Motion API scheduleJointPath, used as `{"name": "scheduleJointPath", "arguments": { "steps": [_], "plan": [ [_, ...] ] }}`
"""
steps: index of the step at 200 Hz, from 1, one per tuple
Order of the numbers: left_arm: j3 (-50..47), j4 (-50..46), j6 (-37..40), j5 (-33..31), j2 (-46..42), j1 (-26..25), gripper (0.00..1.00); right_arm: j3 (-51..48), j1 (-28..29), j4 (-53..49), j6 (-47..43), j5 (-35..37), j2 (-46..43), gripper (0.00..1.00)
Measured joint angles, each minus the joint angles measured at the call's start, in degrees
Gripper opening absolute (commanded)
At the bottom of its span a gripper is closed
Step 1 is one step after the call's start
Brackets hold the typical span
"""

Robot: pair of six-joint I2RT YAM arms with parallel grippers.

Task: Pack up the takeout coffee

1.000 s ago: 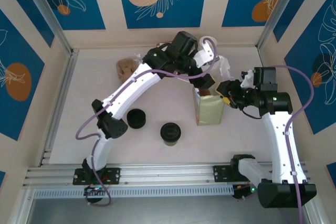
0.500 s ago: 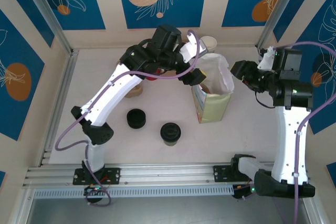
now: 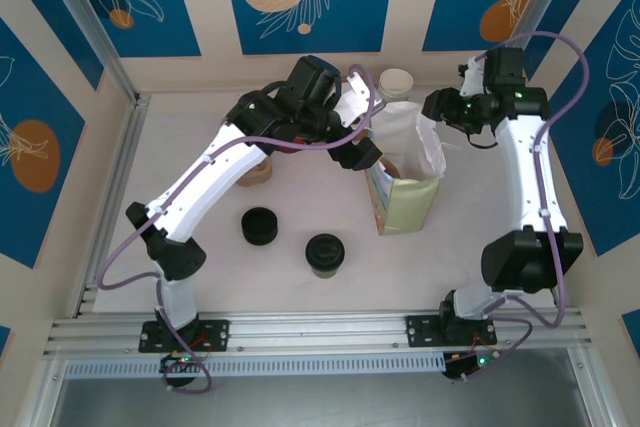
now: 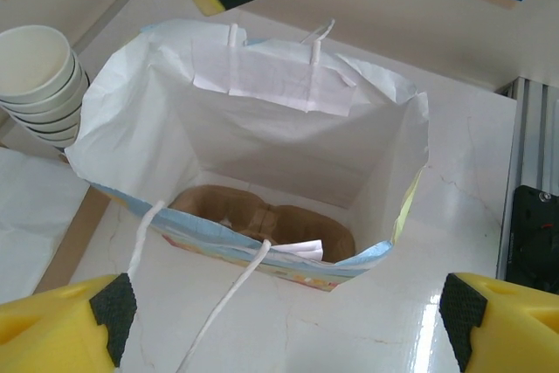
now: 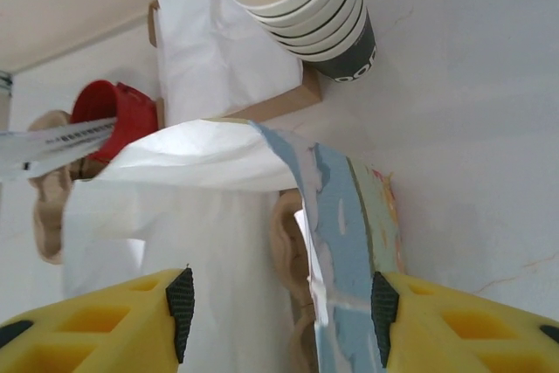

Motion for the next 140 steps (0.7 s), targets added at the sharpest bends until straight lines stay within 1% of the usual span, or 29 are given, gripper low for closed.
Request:
{"name": "scheduleJointPath", "arguments": {
  "steps": [46,61,82,102,114,125,140],
  "plan": [
    [-0.2,0.0,-0.8,-0.2,0.0,0.0,0.91,3.1,1.8,-1.5,-4.3,1.1,5.9,0.58],
    [-0.2,0.0,-0.8,-0.3,0.0,0.0,0.91,3.1,2.5,-2.0,-5.3,1.7,7.2,0.56],
    [-0.2,0.0,-0.8,-0.3,0.0,0.1,0.91,3.1,3.5,-2.8,-6.3,2.2,8.3,0.52],
    [-0.2,0.0,-0.8,-0.3,0.0,0.2,0.91,3.1,4.1,-2.9,-7.1,2.4,9.0,0.41],
    [-0.2,0.0,-1.0,-0.3,0.0,0.2,0.91,3.2,4.3,-3.1,-7.3,2.5,9.7,0.31],
    [-0.2,0.0,-1.0,-0.3,0.0,0.3,0.91,3.3,4.3,-3.1,-6.9,2.6,10.3,0.21],
    [-0.2,0.0,-1.2,-0.3,0.0,0.3,0.91,3.4,4.3,-3.2,-6.9,2.6,10.8,0.12]
  ]
}}
